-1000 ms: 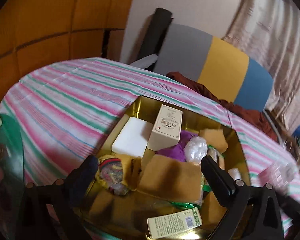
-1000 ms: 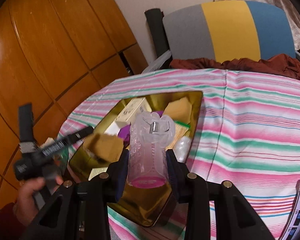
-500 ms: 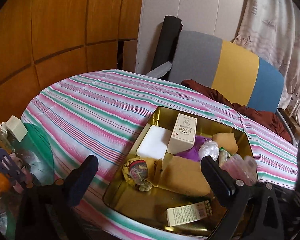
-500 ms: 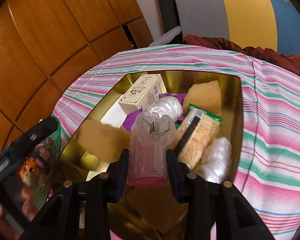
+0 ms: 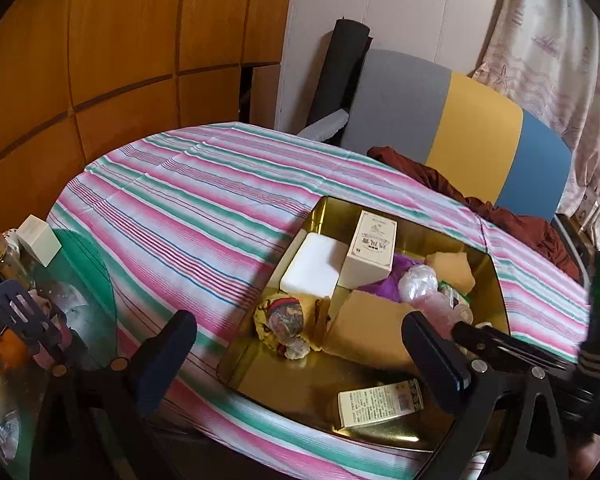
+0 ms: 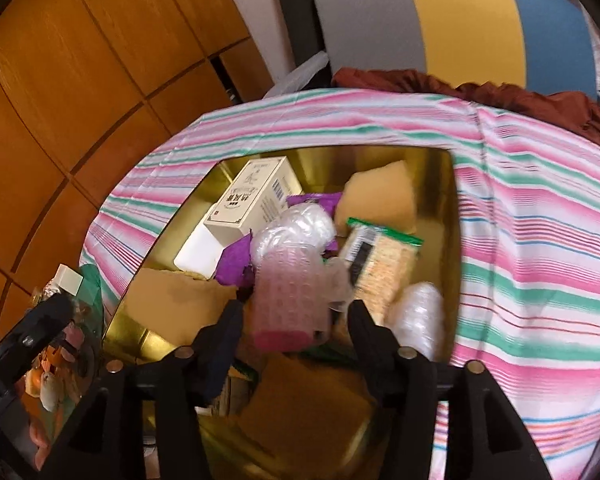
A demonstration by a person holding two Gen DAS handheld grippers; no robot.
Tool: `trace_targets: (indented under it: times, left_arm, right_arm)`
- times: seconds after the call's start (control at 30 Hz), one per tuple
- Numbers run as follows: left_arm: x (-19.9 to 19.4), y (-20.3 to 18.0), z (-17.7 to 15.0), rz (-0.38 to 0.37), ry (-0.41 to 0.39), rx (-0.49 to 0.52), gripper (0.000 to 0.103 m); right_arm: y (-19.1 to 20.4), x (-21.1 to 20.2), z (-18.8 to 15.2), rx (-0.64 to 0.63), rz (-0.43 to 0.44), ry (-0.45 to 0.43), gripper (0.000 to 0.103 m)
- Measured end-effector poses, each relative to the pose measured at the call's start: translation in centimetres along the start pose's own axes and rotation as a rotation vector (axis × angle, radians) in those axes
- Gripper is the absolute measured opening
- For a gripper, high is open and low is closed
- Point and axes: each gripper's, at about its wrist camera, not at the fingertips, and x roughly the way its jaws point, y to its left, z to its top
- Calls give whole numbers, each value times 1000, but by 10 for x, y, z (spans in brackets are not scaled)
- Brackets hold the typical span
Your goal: Organize objects
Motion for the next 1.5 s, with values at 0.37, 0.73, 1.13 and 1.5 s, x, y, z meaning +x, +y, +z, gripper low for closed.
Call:
trace_targets:
  times: [0.37,0.73,1.13,1.5]
  left_arm:
    - [-5,-31,-10,78,7,146,103]
    - [-13,-35,-14,125,14,166,103]
    - [-6,-30,-8,153,123,167,103]
    - [-5,-23,-4,127,137,115,103]
  right_arm:
    - [11,-40,-7,-76,-195,-38,66]
    - [12,-54,-10,-37,-298,-64,74]
    - [26,-53,-11,-46,-310,-55,74]
    - [28,-52,-12,-41,-323,-50,74]
